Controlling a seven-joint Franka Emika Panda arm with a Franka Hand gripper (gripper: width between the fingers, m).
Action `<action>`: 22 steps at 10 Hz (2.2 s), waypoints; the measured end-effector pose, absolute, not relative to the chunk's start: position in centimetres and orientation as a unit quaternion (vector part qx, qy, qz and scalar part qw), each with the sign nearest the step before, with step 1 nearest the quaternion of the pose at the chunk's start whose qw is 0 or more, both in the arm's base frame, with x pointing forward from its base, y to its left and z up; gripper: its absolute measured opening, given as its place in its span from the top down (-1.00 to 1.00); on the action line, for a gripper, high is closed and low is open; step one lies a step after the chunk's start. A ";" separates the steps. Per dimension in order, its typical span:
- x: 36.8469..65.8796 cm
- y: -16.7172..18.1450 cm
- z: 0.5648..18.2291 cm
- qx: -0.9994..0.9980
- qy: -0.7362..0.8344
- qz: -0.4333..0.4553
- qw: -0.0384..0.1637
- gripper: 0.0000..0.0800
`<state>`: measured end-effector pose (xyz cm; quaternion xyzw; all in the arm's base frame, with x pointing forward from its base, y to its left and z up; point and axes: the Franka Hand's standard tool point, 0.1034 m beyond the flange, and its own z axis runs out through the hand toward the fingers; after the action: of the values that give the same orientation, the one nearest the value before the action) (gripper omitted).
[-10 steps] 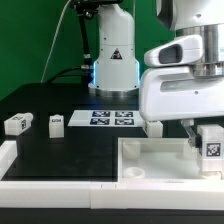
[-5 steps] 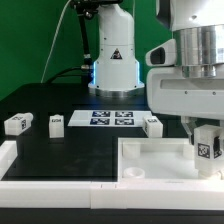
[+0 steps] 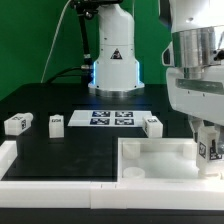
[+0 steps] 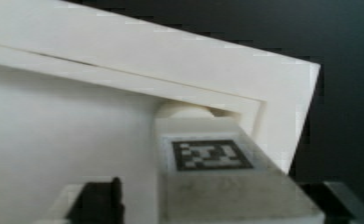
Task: Assemble one leg
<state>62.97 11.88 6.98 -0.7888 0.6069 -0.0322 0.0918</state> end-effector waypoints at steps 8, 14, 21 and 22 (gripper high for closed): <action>62.9 11.9 7.2 -0.985 0.157 -0.056 0.053 -0.62; 62.9 11.8 7.2 -0.996 -0.064 -0.066 0.020 -0.62; 62.9 11.9 7.1 -0.996 0.060 -0.063 0.027 0.28; 62.8 12.0 7.1 -0.984 0.162 -0.060 0.033 0.28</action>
Offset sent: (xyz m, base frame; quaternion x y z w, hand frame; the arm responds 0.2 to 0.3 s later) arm -0.0063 0.0121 0.0050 -0.0336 0.0031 -0.4079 0.9124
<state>62.85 12.01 7.06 -0.9845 0.1617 -0.0600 0.0328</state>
